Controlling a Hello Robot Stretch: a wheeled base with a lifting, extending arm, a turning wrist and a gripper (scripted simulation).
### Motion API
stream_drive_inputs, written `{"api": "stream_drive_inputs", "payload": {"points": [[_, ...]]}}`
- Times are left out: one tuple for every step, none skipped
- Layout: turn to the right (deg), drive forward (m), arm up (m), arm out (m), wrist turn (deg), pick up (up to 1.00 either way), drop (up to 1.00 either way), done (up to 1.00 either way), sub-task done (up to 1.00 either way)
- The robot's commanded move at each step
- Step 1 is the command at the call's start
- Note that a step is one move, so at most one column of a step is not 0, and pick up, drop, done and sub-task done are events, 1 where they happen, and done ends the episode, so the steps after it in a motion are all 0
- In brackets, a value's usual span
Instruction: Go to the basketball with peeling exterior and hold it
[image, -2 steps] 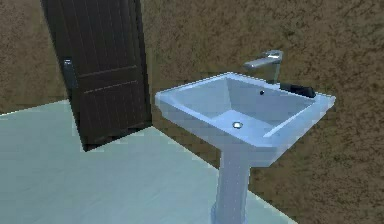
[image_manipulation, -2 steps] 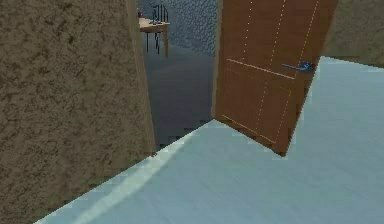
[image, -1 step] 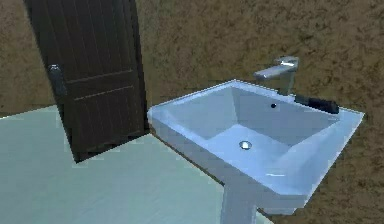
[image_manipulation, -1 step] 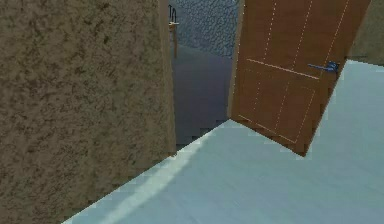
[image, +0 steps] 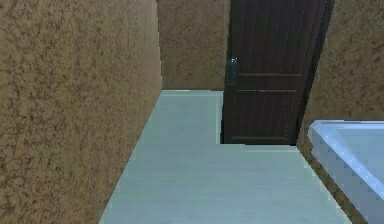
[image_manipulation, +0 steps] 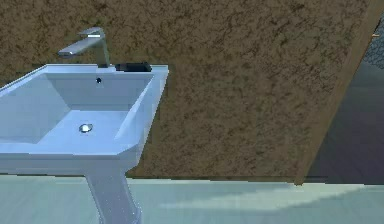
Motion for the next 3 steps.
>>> {"api": "stream_drive_inputs", "payload": {"points": [[0.0, 1.00, 0.00, 0.00, 0.0, 0.00, 0.00, 0.00, 0.00], [-6.0, 0.00, 0.00, 0.00, 0.0, 0.00, 0.00, 0.00, 0.00], [0.0, 0.80, 0.00, 0.00, 0.0, 0.00, 0.00, 0.00, 0.00]]}}
